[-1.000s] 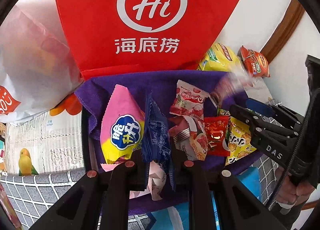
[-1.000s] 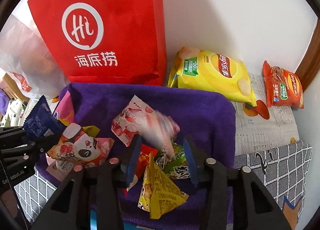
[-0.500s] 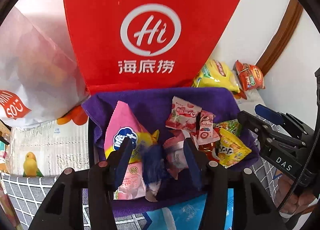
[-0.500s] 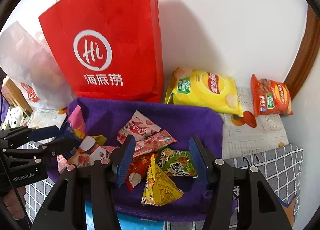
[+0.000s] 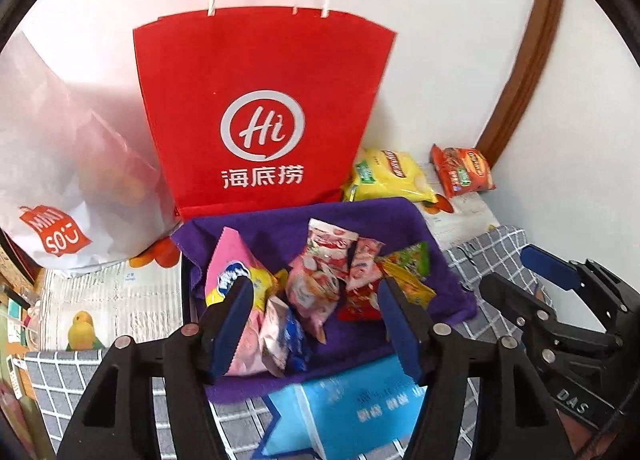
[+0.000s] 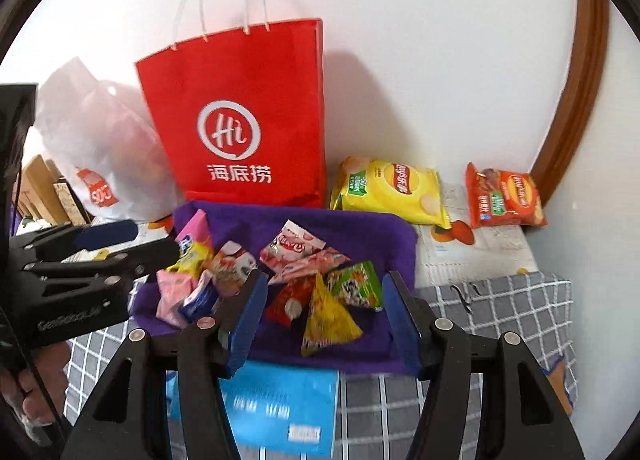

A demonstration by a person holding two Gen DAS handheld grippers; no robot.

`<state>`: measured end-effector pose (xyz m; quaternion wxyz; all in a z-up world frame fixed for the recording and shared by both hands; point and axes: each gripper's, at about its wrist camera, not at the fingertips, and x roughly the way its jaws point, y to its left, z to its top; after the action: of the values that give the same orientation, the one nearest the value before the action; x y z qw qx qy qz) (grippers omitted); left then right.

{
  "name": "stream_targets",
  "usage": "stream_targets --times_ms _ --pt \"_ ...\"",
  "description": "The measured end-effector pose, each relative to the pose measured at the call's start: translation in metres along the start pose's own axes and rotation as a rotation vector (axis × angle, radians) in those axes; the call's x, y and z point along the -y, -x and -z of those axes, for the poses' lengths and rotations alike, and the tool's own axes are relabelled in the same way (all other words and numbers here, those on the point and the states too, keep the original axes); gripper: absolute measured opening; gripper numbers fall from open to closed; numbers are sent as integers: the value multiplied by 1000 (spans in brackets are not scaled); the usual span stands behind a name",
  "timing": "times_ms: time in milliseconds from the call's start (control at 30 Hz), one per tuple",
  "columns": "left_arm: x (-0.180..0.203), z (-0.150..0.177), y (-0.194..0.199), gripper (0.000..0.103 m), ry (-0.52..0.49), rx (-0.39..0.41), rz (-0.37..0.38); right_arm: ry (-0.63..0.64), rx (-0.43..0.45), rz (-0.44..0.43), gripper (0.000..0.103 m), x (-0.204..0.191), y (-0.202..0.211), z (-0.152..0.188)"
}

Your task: Organize snacks

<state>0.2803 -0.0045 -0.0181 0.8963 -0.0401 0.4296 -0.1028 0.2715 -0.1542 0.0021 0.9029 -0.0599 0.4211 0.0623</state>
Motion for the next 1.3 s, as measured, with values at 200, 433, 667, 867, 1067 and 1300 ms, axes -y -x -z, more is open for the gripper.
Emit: stream_targets --times_ms 200,433,667,867,1067,1300 --pt "12 27 38 63 -31 25 -4 -17 37 14 62 -4 47 23" --pt "24 67 77 63 -40 71 -34 -54 34 7 63 -1 82 57" --pt "42 116 103 72 -41 90 -72 -124 43 20 84 12 108 101" --pt "55 148 123 79 -33 90 -49 -141 78 18 95 20 134 133" --pt "70 170 145 84 -37 111 -89 -142 105 16 103 25 165 159" --pt "80 180 167 85 -40 138 -110 -147 140 22 103 31 196 177"
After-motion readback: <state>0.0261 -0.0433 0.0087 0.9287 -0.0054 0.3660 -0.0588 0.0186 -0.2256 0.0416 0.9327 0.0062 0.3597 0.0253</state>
